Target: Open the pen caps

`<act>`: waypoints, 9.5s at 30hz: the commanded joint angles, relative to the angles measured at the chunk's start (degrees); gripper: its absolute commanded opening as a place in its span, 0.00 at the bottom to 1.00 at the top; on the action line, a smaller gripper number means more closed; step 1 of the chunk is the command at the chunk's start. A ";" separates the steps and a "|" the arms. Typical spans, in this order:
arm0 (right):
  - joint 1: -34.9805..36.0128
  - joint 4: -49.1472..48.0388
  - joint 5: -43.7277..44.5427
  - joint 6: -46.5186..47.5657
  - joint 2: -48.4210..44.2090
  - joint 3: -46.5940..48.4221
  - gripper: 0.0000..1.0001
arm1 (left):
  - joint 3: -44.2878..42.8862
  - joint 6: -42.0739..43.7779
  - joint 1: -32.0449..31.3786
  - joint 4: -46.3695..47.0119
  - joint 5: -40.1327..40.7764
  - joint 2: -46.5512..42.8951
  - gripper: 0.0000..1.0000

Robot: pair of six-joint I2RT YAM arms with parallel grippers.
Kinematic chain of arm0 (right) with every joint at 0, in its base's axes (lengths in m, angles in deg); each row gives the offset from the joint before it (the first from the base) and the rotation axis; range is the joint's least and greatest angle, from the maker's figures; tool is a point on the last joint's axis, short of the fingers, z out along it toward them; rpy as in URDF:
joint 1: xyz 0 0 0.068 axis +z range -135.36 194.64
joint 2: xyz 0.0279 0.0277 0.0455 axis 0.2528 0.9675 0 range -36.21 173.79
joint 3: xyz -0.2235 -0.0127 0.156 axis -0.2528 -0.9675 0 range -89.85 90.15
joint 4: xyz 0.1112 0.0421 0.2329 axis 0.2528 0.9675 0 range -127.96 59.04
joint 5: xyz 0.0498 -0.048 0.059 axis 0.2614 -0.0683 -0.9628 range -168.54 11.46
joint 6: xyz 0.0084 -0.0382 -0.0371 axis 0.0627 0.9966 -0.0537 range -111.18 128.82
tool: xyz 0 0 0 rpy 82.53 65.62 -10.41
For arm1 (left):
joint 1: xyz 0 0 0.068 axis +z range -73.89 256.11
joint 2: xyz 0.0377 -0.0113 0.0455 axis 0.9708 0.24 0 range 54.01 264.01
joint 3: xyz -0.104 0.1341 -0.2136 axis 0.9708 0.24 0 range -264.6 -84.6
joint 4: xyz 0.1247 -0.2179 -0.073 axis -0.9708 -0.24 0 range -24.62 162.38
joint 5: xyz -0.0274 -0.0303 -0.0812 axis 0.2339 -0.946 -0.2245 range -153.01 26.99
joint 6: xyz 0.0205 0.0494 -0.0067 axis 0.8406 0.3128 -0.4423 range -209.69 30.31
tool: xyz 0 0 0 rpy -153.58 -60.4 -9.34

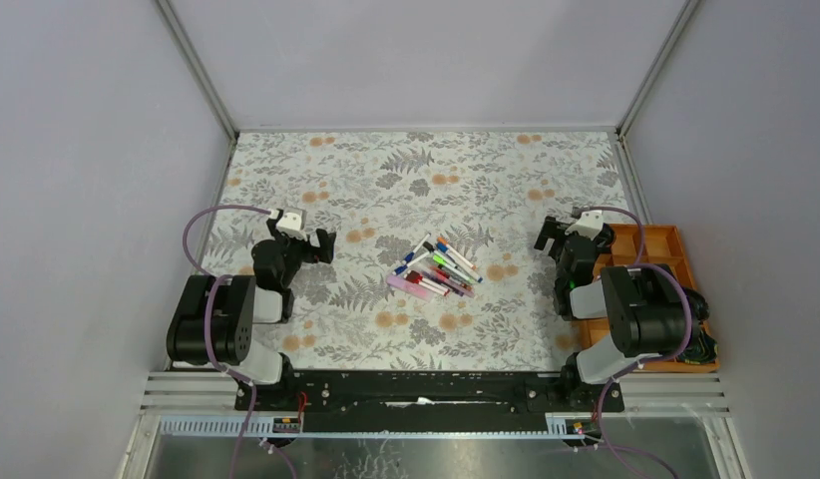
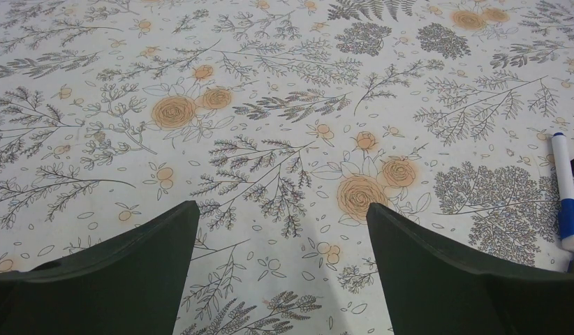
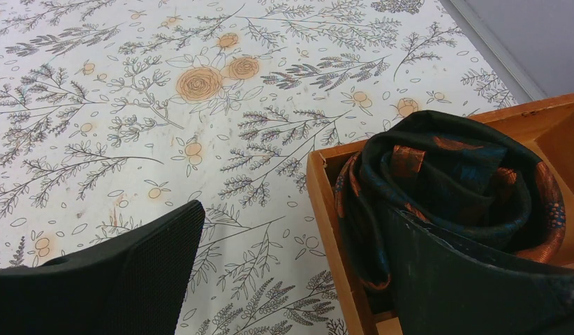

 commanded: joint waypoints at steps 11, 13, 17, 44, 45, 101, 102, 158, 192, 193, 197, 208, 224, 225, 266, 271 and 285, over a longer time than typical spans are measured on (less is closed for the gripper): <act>-0.23 2.86 3.43 -1.52 -4.03 0.92 1.00 | -1.53 -1.60 0.72 1.21 2.43 -0.63 0.99; -0.16 13.41 2.12 -1.04 -8.58 4.51 1.00 | -3.61 -2.75 1.38 -3.82 2.02 -2.74 0.98; -0.15 36.65 -1.19 -6.84 -18.28 14.28 1.00 | -19.60 -1.00 2.79 -34.24 1.06 -6.48 0.98; 29.04 78.37 -12.51 -15.98 -12.83 35.64 0.63 | -51.84 10.40 2.83 -90.52 -12.99 -7.10 0.99; 29.55 77.99 -12.25 -16.26 -12.30 34.94 0.57 | -51.89 10.96 2.84 -91.08 -13.53 -6.90 0.99; 37.53 73.65 -7.80 -12.09 7.34 34.74 0.38 | -54.06 15.87 1.45 -101.59 -26.59 -8.91 0.99; 37.50 73.60 -8.16 -12.09 7.18 34.65 0.35 | -54.07 16.07 1.47 -101.98 -26.72 -9.00 0.99; 37.47 100.38 -76.35 -5.76 5.24 62.21 0.00 | -55.15 67.05 -20.11 -130.93 -38.02 -12.02 0.73; 42.13 76.32 -79.87 -23.04 11.63 59.62 0.13 | -55.99 66.97 -24.41 -131.64 -34.04 -11.02 0.19; 42.13 76.22 -79.61 -22.96 11.18 59.26 0.07 | -55.85 67.07 -24.41 -131.70 -33.73 -11.03 0.30; 42.19 75.71 -78.97 -22.89 9.50 57.29 0.00 | -54.68 68.77 -24.41 -132.01 -32.33 -11.54 0.50; 42.17 75.18 -78.54 -23.32 8.31 56.49 0.00 | -54.66 66.34 -24.59 -130.49 -31.97 -10.87 0.48; 40.99 79.82 -75.93 -20.92 7.02 56.49 0.00 | -53.92 68.99 -25.37 -130.37 -29.12 -10.28 0.00; 40.94 80.91 -75.24 -20.18 6.32 56.16 0.00 | -54.08 69.94 -25.44 -130.74 -28.49 -10.28 0.00; 21.99 91.30 2.28 -25.97 -12.18 34.92 0.00 | -41.53 47.07 -16.66 -91.81 -12.69 1.45 0.00; 21.41 88.72 12.33 -26.86 -7.32 34.28 0.00 | -40.50 46.07 -16.68 -90.00 -9.18 4.72 0.10; 19.10 88.59 10.61 -24.53 -0.50 35.02 0.27 | -37.25 49.49 -16.77 -90.05 -7.73 8.35 0.38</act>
